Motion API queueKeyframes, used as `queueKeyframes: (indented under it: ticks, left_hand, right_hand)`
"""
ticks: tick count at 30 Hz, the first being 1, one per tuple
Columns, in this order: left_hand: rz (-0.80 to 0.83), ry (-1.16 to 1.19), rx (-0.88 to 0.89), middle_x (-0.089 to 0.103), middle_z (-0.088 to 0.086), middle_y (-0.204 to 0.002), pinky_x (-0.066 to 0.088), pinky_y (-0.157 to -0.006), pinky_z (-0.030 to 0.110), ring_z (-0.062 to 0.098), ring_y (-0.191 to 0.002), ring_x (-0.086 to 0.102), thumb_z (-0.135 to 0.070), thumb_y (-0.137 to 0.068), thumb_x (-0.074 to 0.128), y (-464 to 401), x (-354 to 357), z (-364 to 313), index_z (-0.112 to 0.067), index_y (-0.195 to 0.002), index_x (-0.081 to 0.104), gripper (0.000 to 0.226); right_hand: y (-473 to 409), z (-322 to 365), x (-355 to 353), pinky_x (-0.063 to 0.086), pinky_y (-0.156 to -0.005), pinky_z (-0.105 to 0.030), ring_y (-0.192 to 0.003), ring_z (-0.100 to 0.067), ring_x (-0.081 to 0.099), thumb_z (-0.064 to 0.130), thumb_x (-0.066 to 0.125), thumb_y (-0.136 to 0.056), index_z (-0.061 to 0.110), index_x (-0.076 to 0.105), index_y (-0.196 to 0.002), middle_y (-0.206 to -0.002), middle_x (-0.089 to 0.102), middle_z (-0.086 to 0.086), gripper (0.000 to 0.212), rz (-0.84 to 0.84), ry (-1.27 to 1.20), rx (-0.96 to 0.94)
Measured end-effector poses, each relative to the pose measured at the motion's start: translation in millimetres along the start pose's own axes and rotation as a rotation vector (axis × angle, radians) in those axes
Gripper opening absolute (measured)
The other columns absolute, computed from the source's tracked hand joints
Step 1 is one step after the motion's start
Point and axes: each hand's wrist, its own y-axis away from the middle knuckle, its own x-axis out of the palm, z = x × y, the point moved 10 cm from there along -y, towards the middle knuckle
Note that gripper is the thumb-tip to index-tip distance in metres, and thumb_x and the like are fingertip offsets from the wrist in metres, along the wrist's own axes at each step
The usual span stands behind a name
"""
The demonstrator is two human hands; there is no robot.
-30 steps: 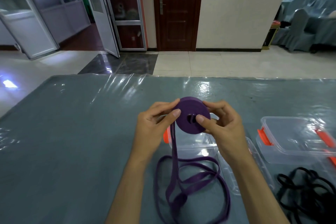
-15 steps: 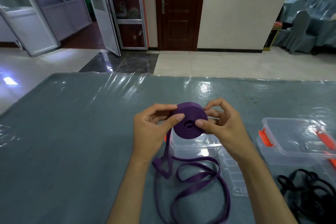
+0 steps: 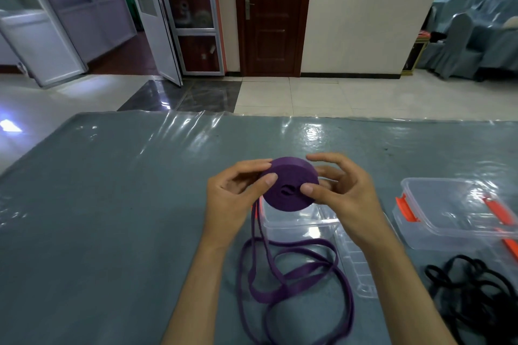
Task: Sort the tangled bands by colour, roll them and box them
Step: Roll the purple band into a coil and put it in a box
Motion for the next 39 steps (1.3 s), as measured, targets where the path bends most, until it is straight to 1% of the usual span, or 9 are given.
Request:
queueKeyframes:
  ticks: [7, 12, 17, 20, 24, 27, 32, 35, 39]
  left_hand:
    - [-0.043, 0.035, 0.098, 0.08, 0.009, -0.111, 0.06, -0.093, 0.028, 0.026, -0.107, 0.077, -0.008, -0.078, 0.088, 3.3, -3.8, -8.4, -0.023, -0.099, 0.083, 0.026]
    - [-0.002, -0.003, -0.019, 0.076, 0.005, -0.12, 0.057, -0.096, 0.026, 0.022, -0.115, 0.073, -0.017, -0.087, 0.085, 1.2, 3.2, 4.3, -0.025, -0.102, 0.084, 0.018]
    - [-0.043, -0.038, -0.012, 0.08, 0.009, -0.108, 0.06, -0.091, 0.029, 0.027, -0.104, 0.078, -0.01, -0.082, 0.086, 1.0, -2.5, 5.0, -0.016, -0.101, 0.083, 0.02]
    - [-0.075, -0.039, -0.035, 0.081, 0.008, -0.109, 0.06, -0.088, 0.025, 0.024, -0.104, 0.078, -0.007, -0.084, 0.086, 2.4, -3.1, 7.9, -0.016, -0.094, 0.083, 0.014]
    - [0.118, -0.07, -0.101, 0.074, 0.007, -0.119, 0.057, -0.098, 0.029, 0.022, -0.114, 0.073, -0.01, -0.084, 0.082, -0.6, 1.4, 12.5, -0.017, -0.115, 0.082, 0.032]
    - [0.006, -0.104, -0.023, 0.08, 0.006, -0.109, 0.06, -0.092, 0.026, 0.023, -0.104, 0.077, -0.01, -0.08, 0.087, 2.6, -9.1, 6.0, -0.021, -0.106, 0.084, 0.029]
    - [-0.031, -0.062, -0.002, 0.079, 0.008, -0.114, 0.06, -0.096, 0.03, 0.025, -0.11, 0.075, -0.012, -0.085, 0.086, 3.3, -12.1, 6.9, -0.018, -0.106, 0.082, 0.022]
    - [0.096, -0.051, -0.092, 0.077, 0.007, -0.118, 0.057, -0.098, 0.026, 0.019, -0.112, 0.074, -0.012, -0.085, 0.082, 2.4, -4.5, 14.2, -0.028, -0.116, 0.081, 0.035]
    - [-0.051, -0.046, -0.073, 0.082, 0.009, -0.104, 0.061, -0.088, 0.027, 0.024, -0.101, 0.079, -0.013, -0.08, 0.087, 7.1, -9.7, 16.0, -0.015, -0.101, 0.083, 0.022]
  right_hand:
    - [-1.8, -11.1, 5.4, 0.063, -0.068, -0.031, -0.086, -0.029, 0.08, 0.038, 0.095, -0.074, 0.024, 0.065, -0.093, -0.104, 0.076, -0.003, 0.038, 0.04, -0.065, 0.075]
    - [-1.6, -4.6, -11.4, 0.065, -0.07, -0.036, -0.088, -0.027, 0.078, 0.047, 0.091, -0.078, 0.03, 0.075, -0.117, -0.101, 0.075, -0.001, 0.046, -0.052, 0.048, 0.0]
    - [1.4, -21.1, -2.7, 0.063, -0.068, -0.03, -0.088, -0.028, 0.08, 0.04, 0.095, -0.074, 0.024, 0.065, -0.091, -0.108, 0.079, -0.008, 0.037, 0.023, -0.042, 0.101]
    - [2.0, -23.2, -2.8, 0.063, -0.069, -0.03, -0.084, -0.028, 0.08, 0.033, 0.093, -0.077, 0.024, 0.069, -0.106, -0.104, 0.078, -0.012, 0.039, 0.028, 0.005, 0.101]
    - [3.8, -18.7, -11.2, 0.062, -0.079, -0.03, -0.096, -0.026, 0.078, 0.04, 0.09, -0.078, 0.032, 0.077, -0.108, -0.109, 0.079, -0.006, 0.034, -0.093, 0.037, 0.007]
    - [3.4, -27.9, -3.9, 0.062, -0.083, -0.033, -0.099, -0.034, 0.078, 0.034, 0.092, -0.078, 0.025, 0.067, -0.099, -0.11, 0.078, -0.013, 0.035, -0.023, -0.047, 0.088]
    - [3.4, -21.7, -5.9, 0.063, -0.078, -0.034, -0.093, -0.031, 0.077, 0.038, 0.09, -0.08, 0.03, 0.072, -0.126, -0.108, 0.076, -0.009, 0.05, -0.018, 0.039, 0.044]
    - [6.7, -22.1, -11.9, 0.063, -0.077, -0.032, -0.097, -0.03, 0.078, 0.031, 0.089, -0.08, 0.031, 0.075, -0.114, -0.115, 0.077, -0.009, 0.037, -0.085, -0.003, 0.024]
    - [6.8, -29.1, -9.1, 0.064, -0.073, -0.034, -0.093, -0.033, 0.079, 0.039, 0.094, -0.075, 0.018, 0.061, -0.086, -0.11, 0.079, -0.012, 0.041, -0.043, 0.015, 0.08]
